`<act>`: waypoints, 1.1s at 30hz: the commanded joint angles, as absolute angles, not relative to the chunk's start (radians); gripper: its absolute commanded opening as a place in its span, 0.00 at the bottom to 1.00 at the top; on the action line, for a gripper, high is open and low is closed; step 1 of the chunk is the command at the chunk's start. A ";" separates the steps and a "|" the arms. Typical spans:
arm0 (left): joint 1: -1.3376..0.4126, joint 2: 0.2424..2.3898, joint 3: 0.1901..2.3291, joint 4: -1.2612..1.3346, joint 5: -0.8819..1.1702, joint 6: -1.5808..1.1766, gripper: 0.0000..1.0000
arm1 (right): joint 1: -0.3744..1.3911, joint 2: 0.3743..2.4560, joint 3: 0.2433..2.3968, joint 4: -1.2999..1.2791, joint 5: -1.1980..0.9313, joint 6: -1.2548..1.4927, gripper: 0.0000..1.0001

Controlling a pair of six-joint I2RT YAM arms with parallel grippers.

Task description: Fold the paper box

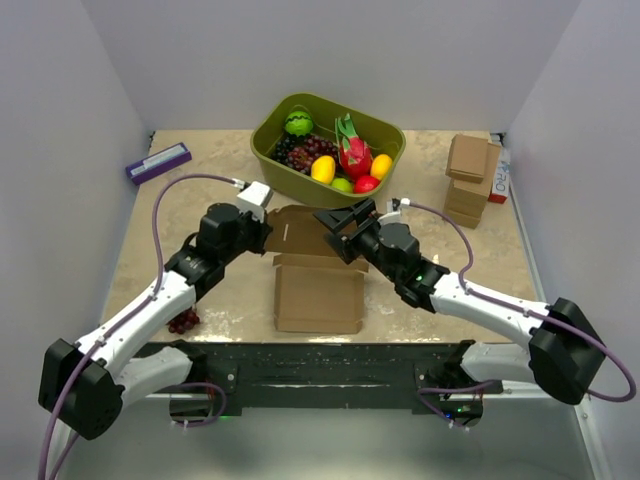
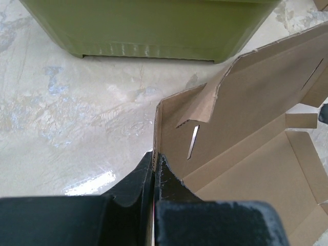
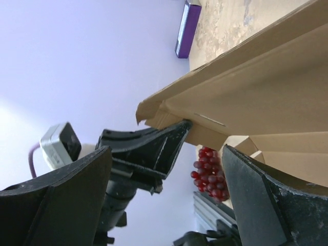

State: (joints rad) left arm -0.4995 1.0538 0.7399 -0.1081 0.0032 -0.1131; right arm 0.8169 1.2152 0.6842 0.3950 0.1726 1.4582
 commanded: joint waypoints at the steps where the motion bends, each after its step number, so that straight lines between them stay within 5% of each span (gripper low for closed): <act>1: -0.523 1.011 0.730 -0.035 -0.008 -0.071 0.00 | 0.808 1.216 0.649 0.498 0.256 1.566 0.92; 18: -0.626 0.976 0.701 -0.015 -0.046 -0.005 0.00 | 0.736 1.137 0.514 0.498 0.348 1.713 0.91; 33: -0.652 0.979 0.701 -0.015 -0.063 0.015 0.00 | 0.727 1.216 0.514 0.515 0.334 1.715 0.76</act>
